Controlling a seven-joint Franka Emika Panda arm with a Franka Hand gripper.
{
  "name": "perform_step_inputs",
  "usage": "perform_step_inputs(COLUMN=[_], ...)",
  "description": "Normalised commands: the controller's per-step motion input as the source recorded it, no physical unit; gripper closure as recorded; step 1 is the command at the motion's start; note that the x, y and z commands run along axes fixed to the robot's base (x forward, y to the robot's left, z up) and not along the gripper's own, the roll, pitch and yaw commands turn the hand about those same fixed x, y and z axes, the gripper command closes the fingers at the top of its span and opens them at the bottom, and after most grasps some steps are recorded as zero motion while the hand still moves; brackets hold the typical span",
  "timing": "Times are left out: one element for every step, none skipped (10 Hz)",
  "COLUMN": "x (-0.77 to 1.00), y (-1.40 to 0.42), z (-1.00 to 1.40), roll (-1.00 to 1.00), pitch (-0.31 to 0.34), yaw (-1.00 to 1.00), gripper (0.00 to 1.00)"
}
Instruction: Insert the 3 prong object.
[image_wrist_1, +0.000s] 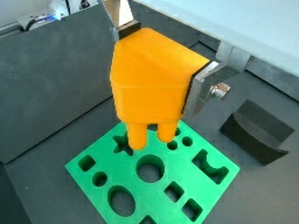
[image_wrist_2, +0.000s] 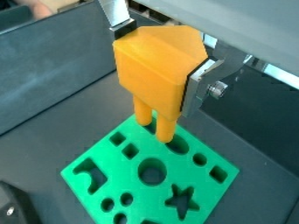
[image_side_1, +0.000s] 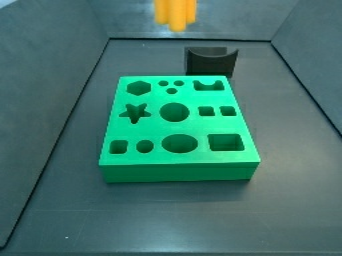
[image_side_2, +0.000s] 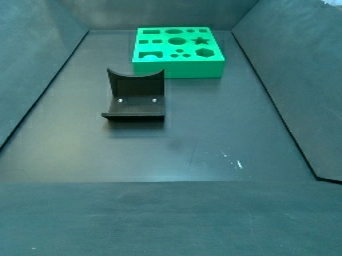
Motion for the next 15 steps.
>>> perform_step_inputs(x=[0.11,0.06,0.03,0.00,0.06,0.19,0.33,0.28,0.14,0.00,-0.05,-0.02,0.12,0.24,0.15], y=[0.96,0.92,0.85,0.50,0.11,0.16,0.19,0.24,0.15,0.15,0.05,0.07,0.07,0.05,0.06], z=[-1.00,-1.00,-1.00,-1.00,-0.89,-0.72,-0.42,-0.35,-0.40,-0.36,-0.36,-0.40,-0.40,-0.33,-0.30], roll=[0.12,0.07,0.04,0.00,0.00,0.00,-0.02,0.00,0.00,0.00,0.00,0.00,0.00,0.00,0.00], pitch=[0.000,-0.011,-0.004,-0.034,0.000,0.004,0.031,0.091,0.051,0.000,0.000,0.000,0.019,0.050,0.049], yaw=[0.00,0.02,0.02,0.00,-0.04,-0.07,0.00,-0.01,-0.11,-0.04,0.00,0.00,0.00,0.00,0.00], gripper=[1.00,1.00,1.00,1.00,1.00,1.00,1.00,1.00,1.00,1.00,1.00,1.00,1.00,1.00,1.00])
